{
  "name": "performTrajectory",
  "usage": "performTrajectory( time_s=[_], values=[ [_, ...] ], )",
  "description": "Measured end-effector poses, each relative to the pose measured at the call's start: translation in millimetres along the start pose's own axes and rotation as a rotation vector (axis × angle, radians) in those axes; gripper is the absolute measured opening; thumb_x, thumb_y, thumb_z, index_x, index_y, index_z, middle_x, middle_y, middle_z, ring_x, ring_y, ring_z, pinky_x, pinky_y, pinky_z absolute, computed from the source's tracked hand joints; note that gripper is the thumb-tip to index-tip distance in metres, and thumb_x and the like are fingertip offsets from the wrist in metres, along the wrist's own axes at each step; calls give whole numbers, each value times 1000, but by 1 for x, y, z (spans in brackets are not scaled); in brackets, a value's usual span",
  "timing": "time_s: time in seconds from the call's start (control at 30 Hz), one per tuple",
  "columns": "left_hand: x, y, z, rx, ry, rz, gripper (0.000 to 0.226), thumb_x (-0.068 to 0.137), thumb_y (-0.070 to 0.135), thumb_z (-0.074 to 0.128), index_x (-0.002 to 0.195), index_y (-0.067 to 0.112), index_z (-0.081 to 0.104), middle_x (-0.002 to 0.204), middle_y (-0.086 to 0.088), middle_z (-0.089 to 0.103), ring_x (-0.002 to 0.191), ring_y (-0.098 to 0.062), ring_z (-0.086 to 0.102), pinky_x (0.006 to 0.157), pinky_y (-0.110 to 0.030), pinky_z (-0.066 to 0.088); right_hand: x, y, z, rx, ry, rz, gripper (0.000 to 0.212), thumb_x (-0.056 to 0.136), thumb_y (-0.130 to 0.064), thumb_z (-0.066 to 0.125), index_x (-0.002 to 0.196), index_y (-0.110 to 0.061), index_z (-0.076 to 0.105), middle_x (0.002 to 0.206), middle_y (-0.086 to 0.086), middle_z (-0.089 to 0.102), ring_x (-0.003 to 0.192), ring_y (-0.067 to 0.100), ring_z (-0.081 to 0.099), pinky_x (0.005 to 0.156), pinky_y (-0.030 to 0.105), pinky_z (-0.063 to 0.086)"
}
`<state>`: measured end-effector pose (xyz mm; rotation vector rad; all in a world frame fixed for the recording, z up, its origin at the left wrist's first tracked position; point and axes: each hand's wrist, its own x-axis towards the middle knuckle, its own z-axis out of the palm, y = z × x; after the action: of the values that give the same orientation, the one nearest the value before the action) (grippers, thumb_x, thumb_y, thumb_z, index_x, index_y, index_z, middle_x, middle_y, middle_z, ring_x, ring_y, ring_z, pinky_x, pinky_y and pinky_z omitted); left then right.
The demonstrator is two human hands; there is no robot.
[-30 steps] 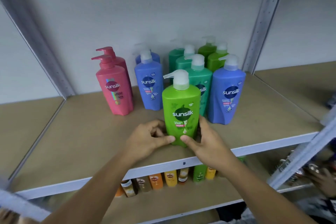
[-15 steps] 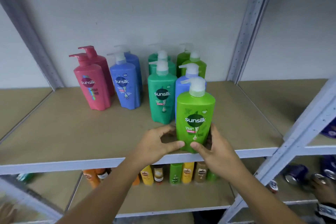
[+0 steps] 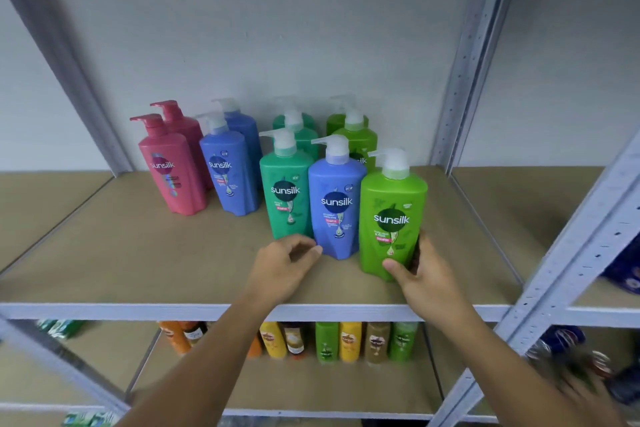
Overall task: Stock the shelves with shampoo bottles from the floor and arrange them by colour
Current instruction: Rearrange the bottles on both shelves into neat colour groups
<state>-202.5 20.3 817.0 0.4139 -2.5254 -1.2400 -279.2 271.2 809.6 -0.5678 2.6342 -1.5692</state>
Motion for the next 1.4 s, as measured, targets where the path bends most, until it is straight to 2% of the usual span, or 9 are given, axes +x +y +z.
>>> performTrajectory(
  time_s=[0.17,0.33,0.43,0.53,0.7,0.8,0.93,1.1,1.4],
  values=[
    [5,3,10,-79,135,-53,41,77,44,84,109,25,68,94,12,72,88,2,67,89,-25,56,32,11,-7,-15,-23,2,50,88,-30,75,123,-43,42,118,-16,64,113,12,61,99,38,48],
    [3,19,24,-20,235,-12,65,66,64,83,118,35,56,100,19,69,91,1,65,85,-28,56,62,13,-5,13,-42,-10,53,90,-28,74,131,-40,43,117,-23,60,116,9,59,105,37,45],
    [-2,28,37,31,315,-23,73,63,74,76,120,40,46,103,19,70,94,-6,68,82,-36,57,75,16,-1,37,-60,-23,48,85,-39,74,119,-55,43,121,-24,62,117,7,60,107,43,46],
    [-5,42,50,29,367,-20,91,63,72,77,135,40,32,111,14,69,101,-17,68,81,-40,57,86,21,6,84,-79,-47,47,74,-56,70,110,-67,42,120,-24,64,116,6,62,105,46,48],
    [-4,52,64,127,395,-49,116,62,77,74,150,29,15,135,-2,55,118,-29,59,89,-45,53,88,19,9,114,-72,-79,50,72,-61,71,115,-60,47,119,-19,68,111,5,64,100,45,51],
    [-3,55,70,194,412,-64,120,62,79,72,151,24,13,133,-5,55,117,-31,58,94,-48,51,87,20,10,114,-75,-95,55,78,-50,75,126,-47,48,120,-20,67,112,4,64,101,45,51],
    [0,56,71,228,437,-73,113,64,73,74,148,23,17,128,-5,55,113,-31,59,93,-48,50,88,20,10,102,-62,-107,67,74,-60,70,133,-40,47,120,-21,67,112,4,64,100,43,52],
    [-5,58,69,216,453,-71,109,60,68,74,144,22,22,127,-4,55,110,-32,60,90,-46,52,90,23,8,43,-103,-88,62,88,-25,75,139,-37,42,121,-16,66,112,7,64,103,44,51],
    [-23,37,45,115,417,-41,112,58,64,79,146,30,19,136,2,51,120,-24,56,96,-46,51,96,21,15,69,-135,-79,64,79,-35,77,132,-46,43,123,-13,66,113,10,64,102,47,51]
  ],
)
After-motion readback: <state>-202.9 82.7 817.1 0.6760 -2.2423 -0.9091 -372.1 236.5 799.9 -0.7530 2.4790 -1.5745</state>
